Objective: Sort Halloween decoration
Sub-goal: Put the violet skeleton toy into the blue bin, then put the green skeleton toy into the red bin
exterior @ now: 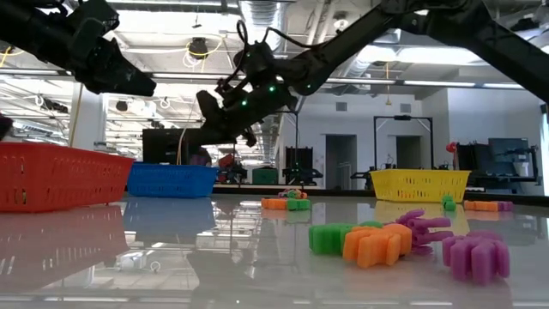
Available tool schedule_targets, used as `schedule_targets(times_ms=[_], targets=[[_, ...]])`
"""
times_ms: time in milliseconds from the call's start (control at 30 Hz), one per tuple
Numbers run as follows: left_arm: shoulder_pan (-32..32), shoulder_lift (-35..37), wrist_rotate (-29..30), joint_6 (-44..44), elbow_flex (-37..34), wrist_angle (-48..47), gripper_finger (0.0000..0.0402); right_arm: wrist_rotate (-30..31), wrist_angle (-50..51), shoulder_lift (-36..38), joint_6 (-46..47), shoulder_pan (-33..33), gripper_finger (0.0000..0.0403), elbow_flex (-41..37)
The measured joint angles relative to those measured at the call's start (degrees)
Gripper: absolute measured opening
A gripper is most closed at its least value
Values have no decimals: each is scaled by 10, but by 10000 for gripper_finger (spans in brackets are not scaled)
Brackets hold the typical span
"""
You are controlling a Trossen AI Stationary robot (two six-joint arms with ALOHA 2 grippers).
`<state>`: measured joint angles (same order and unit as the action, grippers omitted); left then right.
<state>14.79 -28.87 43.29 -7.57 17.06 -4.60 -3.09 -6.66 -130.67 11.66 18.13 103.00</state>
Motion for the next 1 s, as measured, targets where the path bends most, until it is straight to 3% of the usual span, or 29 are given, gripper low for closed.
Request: schedule_targets(times_ms=[233, 367, 567, 667, 833, 1000], targets=[[0, 0, 0, -2, 0, -1, 226, -29, 36, 16, 3, -4, 181, 0], [0, 0, 0, -11, 0, -9, 226, -91, 193, 71, 3, -6, 199, 0], [0, 0, 1, -12, 0, -30, 226, -85, 506, 147, -86, -56, 195, -1], [0, 0, 11, -12, 0, -33, 226, -85, 573, 180, -131, -104, 189, -30], [0, 0, 15, -26, 0, -32, 226, -67, 538, 263, -160, -189, 182, -170], [0, 0, 20, -2, 0, 1, 226, 24, 374, 359, -117, -259, 178, -350]])
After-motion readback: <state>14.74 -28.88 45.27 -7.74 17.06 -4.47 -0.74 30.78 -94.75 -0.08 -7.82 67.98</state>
